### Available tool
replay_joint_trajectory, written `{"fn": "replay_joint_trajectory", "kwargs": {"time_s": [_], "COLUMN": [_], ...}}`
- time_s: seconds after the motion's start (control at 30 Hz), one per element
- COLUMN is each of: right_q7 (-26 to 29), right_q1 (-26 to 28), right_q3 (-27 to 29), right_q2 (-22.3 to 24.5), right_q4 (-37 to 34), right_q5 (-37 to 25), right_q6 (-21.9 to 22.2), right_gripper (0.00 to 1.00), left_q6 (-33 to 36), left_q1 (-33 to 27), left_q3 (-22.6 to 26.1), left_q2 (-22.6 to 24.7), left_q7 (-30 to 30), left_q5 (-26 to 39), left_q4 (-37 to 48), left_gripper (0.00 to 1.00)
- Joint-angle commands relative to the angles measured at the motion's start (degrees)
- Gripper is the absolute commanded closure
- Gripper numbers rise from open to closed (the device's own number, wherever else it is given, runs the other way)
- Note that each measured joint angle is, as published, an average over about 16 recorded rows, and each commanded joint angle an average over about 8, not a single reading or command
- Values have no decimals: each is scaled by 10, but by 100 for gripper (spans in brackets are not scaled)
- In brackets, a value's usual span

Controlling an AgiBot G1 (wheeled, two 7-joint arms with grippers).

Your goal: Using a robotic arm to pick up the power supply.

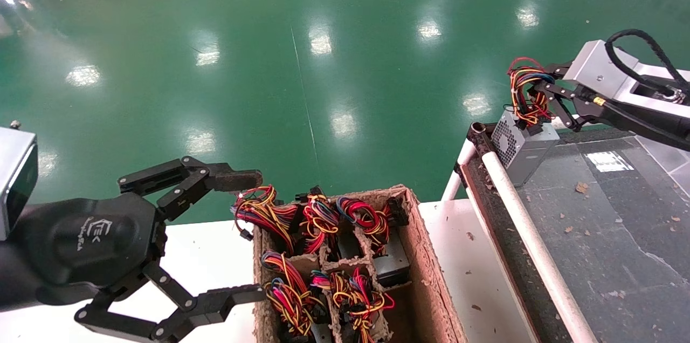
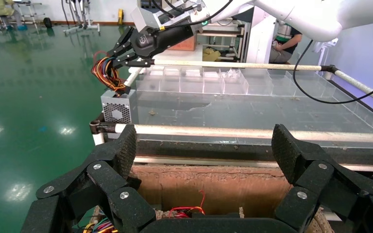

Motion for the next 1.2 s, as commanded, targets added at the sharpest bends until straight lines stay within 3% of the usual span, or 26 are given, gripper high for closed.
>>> {"fn": "replay_joint_trajectory", "kwargs": {"time_s": [0.03,0.6,1.0,1.2], "right_q7": [4,24,30,32], "right_q1": [1,4,-11,-22], "right_q3": [-1,-4,57,64], "right_q2": [-1,23,48,48], "right_q4": [-1,16,20,19], "right_q5": [-4,2,117,160], "right_q6": [0,-38,-25,-45], "right_gripper": [0,0,0,0], "left_q6": [0,0,0,0], "left_q1": [0,0,0,0], "left_q3": [0,0,0,0], "left_q2": [0,0,0,0], "left_q7": [0,0,0,0], "left_q5": [0,0,0,0], "left_q4": [0,0,0,0], "left_gripper": [0,0,0,0]}}
